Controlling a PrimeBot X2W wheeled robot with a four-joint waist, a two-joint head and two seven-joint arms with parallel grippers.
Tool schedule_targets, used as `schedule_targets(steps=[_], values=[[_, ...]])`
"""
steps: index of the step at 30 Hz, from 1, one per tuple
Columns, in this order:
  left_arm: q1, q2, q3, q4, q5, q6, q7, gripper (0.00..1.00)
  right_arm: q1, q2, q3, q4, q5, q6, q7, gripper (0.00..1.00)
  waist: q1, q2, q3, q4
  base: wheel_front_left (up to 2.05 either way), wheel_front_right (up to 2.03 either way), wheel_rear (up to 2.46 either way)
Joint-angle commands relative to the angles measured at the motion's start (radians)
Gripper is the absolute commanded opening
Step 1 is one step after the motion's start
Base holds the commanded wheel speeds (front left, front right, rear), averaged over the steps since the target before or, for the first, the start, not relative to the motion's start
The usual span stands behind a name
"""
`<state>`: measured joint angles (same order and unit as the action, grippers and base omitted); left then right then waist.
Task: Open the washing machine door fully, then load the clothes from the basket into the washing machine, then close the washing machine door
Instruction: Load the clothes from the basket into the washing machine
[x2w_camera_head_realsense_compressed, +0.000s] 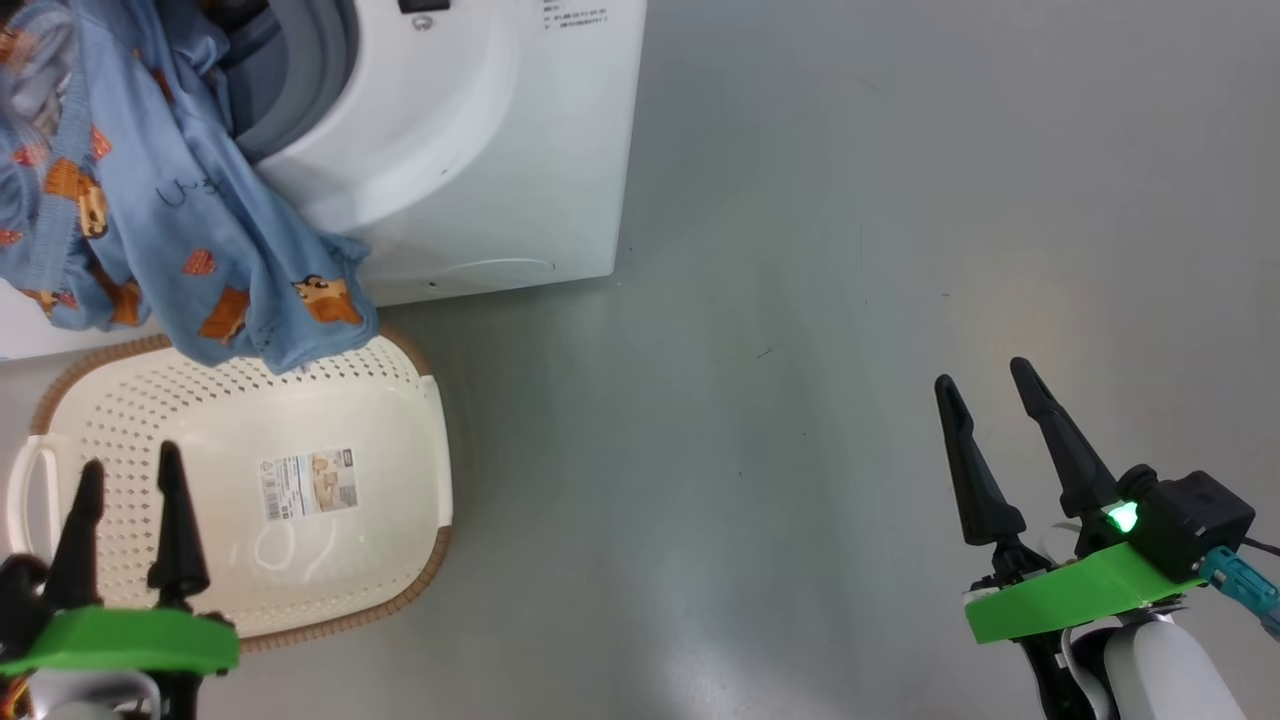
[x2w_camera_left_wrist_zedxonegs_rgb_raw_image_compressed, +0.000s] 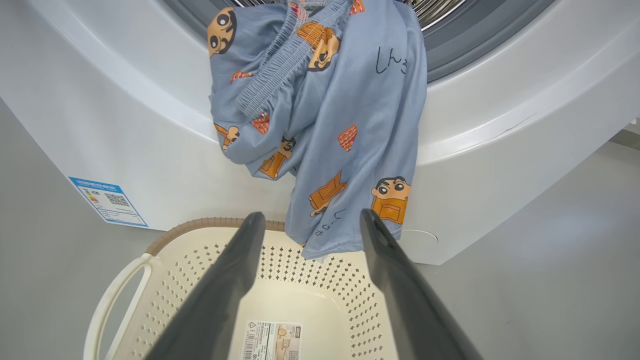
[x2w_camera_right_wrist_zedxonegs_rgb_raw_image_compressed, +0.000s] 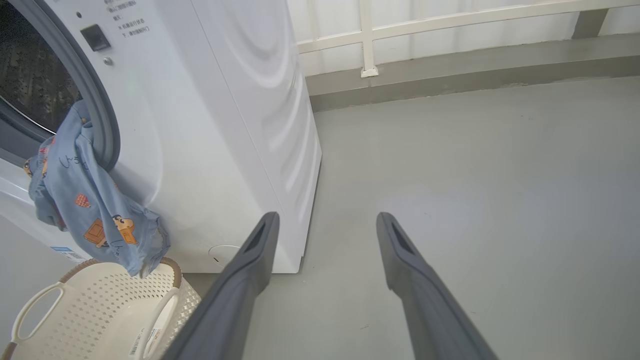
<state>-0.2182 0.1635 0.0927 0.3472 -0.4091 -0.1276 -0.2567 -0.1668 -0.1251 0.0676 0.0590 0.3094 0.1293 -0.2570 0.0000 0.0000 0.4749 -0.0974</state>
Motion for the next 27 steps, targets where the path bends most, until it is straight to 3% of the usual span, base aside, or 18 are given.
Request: schedule_targets(steps=[1, 15, 27], values=[[-0.029, 0.028, 0.019, -0.001, -0.008, -0.003, -0.005, 1.0, -0.009, -0.003, 0.025, -0.019, -0.003, 0.001, -0.005, 1.0, 0.0, 0.0, 0.005, 0.0, 0.0, 0.0, 0.0], [-0.259, 0.089, -0.138, 0.266, -0.108, -0.003, -0.005, 1.0, -0.044, 0.006, 0.041, -0.026, -0.008, 0.001, -0.005, 1.0, 0.0, 0.0, 0.062, -0.013, 0.0, 0.0, 0.0], [-0.496, 0.188, -0.264, 0.491, -0.174, -0.003, -0.005, 1.0, -0.082, 0.017, 0.055, -0.033, -0.015, 0.001, -0.005, 1.0, 0.0, 0.0, 0.122, -0.037, 0.0, 0.0, 0.0]])
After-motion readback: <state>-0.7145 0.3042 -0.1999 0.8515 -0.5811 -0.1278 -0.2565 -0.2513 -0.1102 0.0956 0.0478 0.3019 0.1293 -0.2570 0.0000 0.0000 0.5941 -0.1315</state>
